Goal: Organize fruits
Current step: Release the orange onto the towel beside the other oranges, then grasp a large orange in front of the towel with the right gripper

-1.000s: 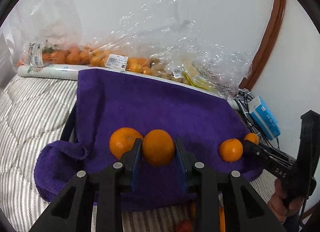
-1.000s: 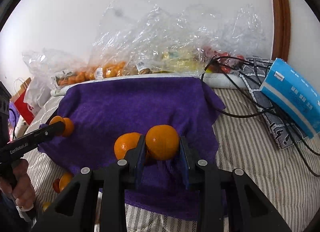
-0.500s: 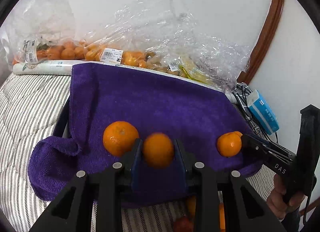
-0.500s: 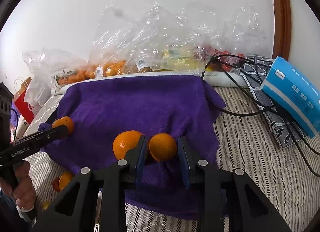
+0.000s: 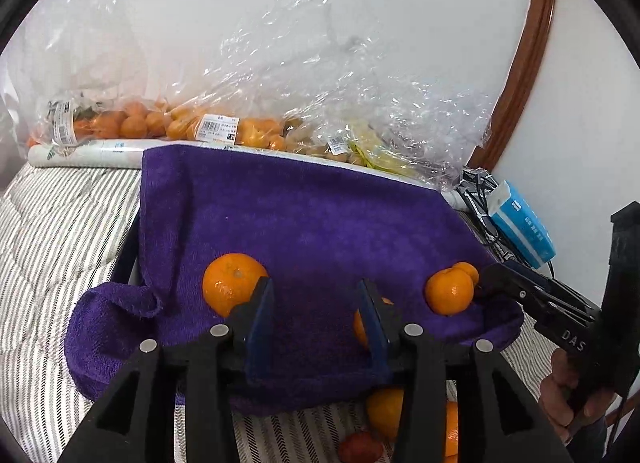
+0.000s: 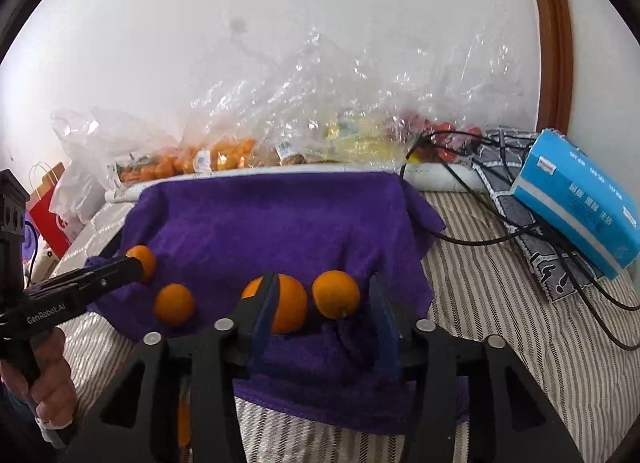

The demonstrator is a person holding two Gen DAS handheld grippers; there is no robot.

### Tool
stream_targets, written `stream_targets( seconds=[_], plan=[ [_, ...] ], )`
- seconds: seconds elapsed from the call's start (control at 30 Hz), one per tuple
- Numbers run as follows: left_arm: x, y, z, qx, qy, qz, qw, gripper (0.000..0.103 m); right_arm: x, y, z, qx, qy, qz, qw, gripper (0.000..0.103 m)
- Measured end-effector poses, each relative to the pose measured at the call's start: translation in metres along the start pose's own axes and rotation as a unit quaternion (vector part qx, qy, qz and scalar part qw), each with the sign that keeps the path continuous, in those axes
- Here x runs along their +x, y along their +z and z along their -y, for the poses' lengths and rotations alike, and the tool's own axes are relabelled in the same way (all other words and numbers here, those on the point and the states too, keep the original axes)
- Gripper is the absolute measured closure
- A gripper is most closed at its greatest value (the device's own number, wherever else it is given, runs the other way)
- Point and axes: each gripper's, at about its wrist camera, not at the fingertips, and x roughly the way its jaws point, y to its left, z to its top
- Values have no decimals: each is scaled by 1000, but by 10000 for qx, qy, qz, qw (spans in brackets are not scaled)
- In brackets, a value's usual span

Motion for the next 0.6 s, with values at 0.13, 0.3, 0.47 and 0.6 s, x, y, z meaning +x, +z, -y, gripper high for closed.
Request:
stream_targets(
  seconds=[0.13, 0.3, 0.47, 0.6],
  plan=[
    [-8, 0, 1, 37, 134, 67, 9999, 62, -8, 2, -12, -39, 68, -46, 10000, 52],
    [-29, -2, -4, -14, 79, 246, 9997, 55, -31, -8, -35, -51, 313, -223, 9992, 52],
    [-53, -18, -17, 12, 262, 276, 9993, 54, -47, -32, -67, -212, 471, -431, 9977, 45],
    [-78, -39, -33, 34, 163, 200, 9997, 48, -44, -51, -85, -387, 470, -701, 9957, 45]
  ],
)
